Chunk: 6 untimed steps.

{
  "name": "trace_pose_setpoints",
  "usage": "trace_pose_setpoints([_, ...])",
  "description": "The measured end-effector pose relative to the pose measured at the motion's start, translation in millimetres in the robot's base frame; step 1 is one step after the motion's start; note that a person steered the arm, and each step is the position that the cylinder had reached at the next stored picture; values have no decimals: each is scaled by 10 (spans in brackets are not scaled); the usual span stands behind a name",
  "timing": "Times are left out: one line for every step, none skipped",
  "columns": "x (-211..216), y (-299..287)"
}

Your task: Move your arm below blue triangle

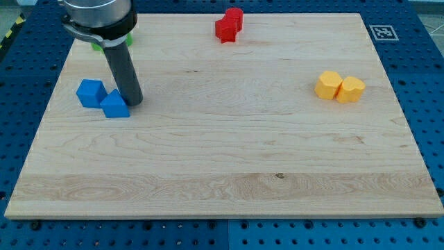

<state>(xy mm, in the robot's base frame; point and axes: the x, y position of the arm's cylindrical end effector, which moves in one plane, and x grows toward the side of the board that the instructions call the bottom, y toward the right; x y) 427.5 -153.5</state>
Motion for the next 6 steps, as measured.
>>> trace_pose_setpoints([-143, 251])
trace_pose_setpoints([135, 286])
trace_pose_setpoints([660, 285])
trace_pose_setpoints([794, 226])
trace_pose_setpoints([668, 72])
trace_pose_setpoints([504, -62])
